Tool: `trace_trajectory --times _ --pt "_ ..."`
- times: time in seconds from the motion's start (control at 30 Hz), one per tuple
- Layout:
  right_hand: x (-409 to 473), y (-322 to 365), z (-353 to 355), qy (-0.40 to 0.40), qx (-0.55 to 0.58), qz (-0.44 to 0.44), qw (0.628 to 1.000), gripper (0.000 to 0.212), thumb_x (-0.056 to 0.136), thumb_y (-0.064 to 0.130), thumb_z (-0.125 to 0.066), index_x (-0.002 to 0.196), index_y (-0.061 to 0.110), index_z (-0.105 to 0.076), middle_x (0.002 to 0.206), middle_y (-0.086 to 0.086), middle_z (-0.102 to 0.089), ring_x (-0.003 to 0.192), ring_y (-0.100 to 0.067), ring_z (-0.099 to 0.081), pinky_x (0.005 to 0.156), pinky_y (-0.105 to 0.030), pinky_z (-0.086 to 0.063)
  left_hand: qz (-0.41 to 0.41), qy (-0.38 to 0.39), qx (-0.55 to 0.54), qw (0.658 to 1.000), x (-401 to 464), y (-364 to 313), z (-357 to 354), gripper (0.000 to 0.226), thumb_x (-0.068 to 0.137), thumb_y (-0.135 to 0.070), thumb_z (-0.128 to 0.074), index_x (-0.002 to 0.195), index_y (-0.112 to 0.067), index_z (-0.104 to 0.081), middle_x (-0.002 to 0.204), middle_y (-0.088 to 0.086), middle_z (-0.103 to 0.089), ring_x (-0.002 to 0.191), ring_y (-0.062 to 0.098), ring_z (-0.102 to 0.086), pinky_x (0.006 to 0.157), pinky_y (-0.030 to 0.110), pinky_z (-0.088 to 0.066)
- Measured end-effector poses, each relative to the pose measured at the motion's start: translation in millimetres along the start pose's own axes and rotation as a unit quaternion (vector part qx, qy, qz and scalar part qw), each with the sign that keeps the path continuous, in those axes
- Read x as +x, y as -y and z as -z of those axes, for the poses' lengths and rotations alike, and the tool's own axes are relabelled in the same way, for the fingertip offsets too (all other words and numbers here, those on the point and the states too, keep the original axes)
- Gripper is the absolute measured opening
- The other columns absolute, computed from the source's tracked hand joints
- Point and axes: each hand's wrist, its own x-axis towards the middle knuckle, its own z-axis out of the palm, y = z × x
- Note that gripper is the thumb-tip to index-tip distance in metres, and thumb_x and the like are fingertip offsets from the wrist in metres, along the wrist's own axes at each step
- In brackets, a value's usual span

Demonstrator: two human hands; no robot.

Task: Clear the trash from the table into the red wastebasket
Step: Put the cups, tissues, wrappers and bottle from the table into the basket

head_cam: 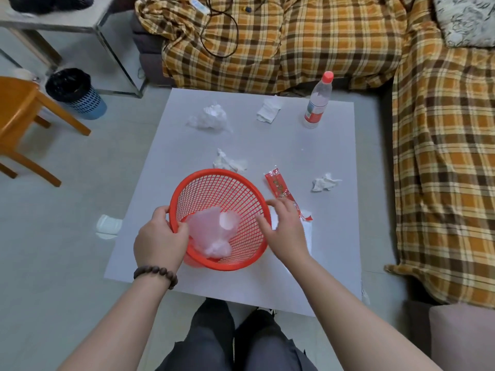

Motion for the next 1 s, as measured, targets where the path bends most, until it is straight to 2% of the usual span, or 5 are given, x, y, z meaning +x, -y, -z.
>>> trace_trajectory --times 0.27,0.47,0.63,0.87,1.0 --pt "49.8 -113.1 -29.0 0.034 -0.103 -0.198 0.974 0.048 0.081 0.022 -0.066 0.125 0.013 -0.052 0.131 -0.011 -0.045 0.12 -0.032 -0.04 0.096 -0.039 -0.039 0.007 -0.015 0.036 0.999 49.7 21.1 -16.3 0.023 0.076 -0.017 -0.065 0.098 -0.018 -0.061 0.053 -0.01 -0.054 0.052 0.007 -0.048 0.045 0.021 -0.028" --pt "96.0 -160.0 -58.8 0.103 -0.169 -0.193 0.961 0.067 0.081 0.018 -0.064 0.142 0.022 -0.036 0.15 -0.009 -0.03 0.131 -0.034 -0.029 0.104 -0.044 -0.035 -0.006 -0.012 0.034 0.999 62.2 34.0 -35.1 0.024 0.076 -0.018 -0.066 0.098 -0.023 -0.06 0.053 -0.009 -0.056 0.054 0.008 -0.055 0.048 0.024 -0.036" --pt "100.5 -167.4 -79.9 0.075 -0.25 -0.162 0.952 0.039 0.084 0.003 -0.046 0.121 0.014 -0.054 0.122 -0.011 -0.049 0.106 -0.034 -0.039 0.078 -0.041 -0.046 -0.004 -0.007 0.04 0.999 67.2 44.3 -40.8 0.024 0.077 -0.019 -0.067 0.099 -0.024 -0.06 0.052 -0.009 -0.056 0.054 0.006 -0.055 0.046 0.021 -0.034" --pt "98.1 -148.8 -78.4 0.081 -0.154 -0.2 0.964 0.02 0.083 0.003 -0.047 0.09 0.009 -0.065 0.093 -0.01 -0.057 0.09 -0.033 -0.056 0.065 -0.033 -0.04 0.001 -0.01 0.041 0.999 68.9 46.0 -38.5 0.022 0.076 -0.018 -0.066 0.096 -0.025 -0.06 0.05 -0.01 -0.055 0.052 0.004 -0.053 0.046 0.02 -0.033" --pt "89.6 -95.2 -61.7 -0.025 -0.026 -0.156 0.987 0.021 0.088 0.01 -0.054 0.098 0.015 -0.071 0.095 -0.004 -0.064 0.085 -0.02 -0.06 0.072 -0.025 -0.039 0.004 -0.001 0.032 0.999 67.7 40.5 -33.2 0.02 0.076 -0.018 -0.064 0.095 -0.024 -0.061 0.048 -0.01 -0.054 0.05 0.003 -0.053 0.044 0.02 -0.032"
